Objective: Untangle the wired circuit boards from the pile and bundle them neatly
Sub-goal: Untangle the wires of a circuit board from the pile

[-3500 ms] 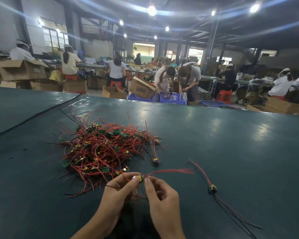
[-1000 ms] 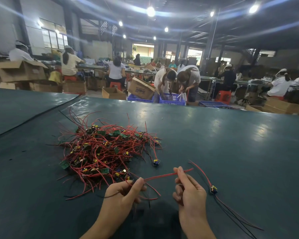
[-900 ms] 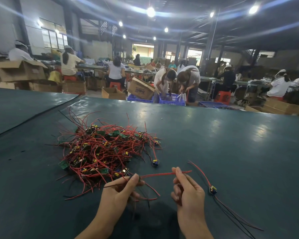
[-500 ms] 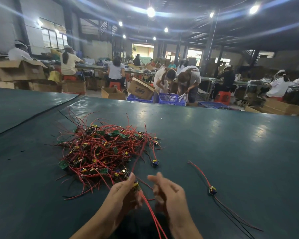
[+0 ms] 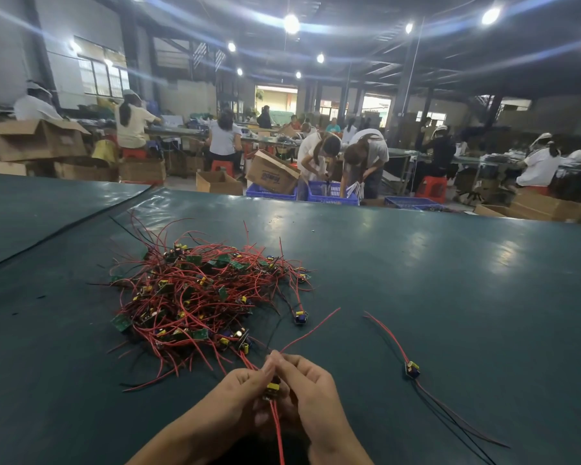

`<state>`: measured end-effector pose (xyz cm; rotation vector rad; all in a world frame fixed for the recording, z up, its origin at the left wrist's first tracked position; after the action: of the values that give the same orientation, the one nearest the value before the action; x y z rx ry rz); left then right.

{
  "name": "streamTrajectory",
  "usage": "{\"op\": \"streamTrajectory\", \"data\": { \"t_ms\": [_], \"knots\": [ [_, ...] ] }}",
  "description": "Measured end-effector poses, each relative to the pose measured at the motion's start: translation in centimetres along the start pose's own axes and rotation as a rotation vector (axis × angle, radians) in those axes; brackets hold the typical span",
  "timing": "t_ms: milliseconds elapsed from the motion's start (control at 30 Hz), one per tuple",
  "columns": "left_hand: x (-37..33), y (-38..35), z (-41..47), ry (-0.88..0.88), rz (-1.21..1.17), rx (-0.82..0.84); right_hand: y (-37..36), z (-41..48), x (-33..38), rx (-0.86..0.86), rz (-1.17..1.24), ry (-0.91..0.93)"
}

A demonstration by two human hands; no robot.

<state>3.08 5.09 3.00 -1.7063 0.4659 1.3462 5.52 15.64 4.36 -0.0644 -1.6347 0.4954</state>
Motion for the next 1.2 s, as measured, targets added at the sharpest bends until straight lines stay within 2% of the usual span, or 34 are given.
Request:
{"op": "streamTrajectory", "data": {
  "t_ms": [167, 300, 367, 467, 533, 667, 867, 1000, 1133, 1200],
  "knots": [
    [-0.1, -0.2, -0.2, 0.078, 0.058, 0.056, -0.2, 0.0, -0.1, 0.083, -0.053, -0.064],
    [-0.2, 0.0, -0.3, 0.079, 0.015, -0.002, 0.1, 0.3, -0.5, 0.072, 0.091, -0.006],
    [0.0, 0.3, -0.1, 0.062, -0.011, -0.082, 0.3, 0.5, -0.7, 0.023, 0.148, 0.025],
    [0.1, 0.7, 0.2, 0.035, -0.021, -0.186, 1.4, 0.8, -0.9, -0.185, 0.178, 0.084],
    [0.0, 0.7, 0.1, -0.028, 0.102, -0.19, 1.8, 0.8, -0.8, -0.269, 0.212, 0.123],
    [0.1, 0.0, 0.0, -0.139, 0.613, -0.164, 2.0, 0.5, -0.6, -0.361, 0.264, 0.192],
    [0.2, -0.1, -0.5, -0.313, 0.906, -0.275, 2.1, 0.3, -0.1, -0.401, 0.126, 0.263],
    [0.4, -0.2, -0.4, -0.341, 0.864, -0.264, 2.1, 0.1, -0.1, -0.451, -0.028, 0.252],
    [0.3, 0.3, -0.3, -0.336, 0.69, -0.357, 2.2, 0.2, -0.5, -0.48, -0.054, 0.224],
    [0.2, 0.3, -0.1, -0.338, 0.655, -0.344, 2.0, 0.1, -0.4, -0.449, -0.082, 0.256]
  ]
}}
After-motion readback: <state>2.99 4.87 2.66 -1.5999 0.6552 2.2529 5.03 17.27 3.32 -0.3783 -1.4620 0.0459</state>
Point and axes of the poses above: each hand's wrist, its own z-axis towards the middle knuckle, its own y-axis out of the back of the hand, x = y × z, the point moved 3 cm from there along z, towards the middle knuckle, and after that the axes turned 15 degrees about x, right-handed, at the moved point
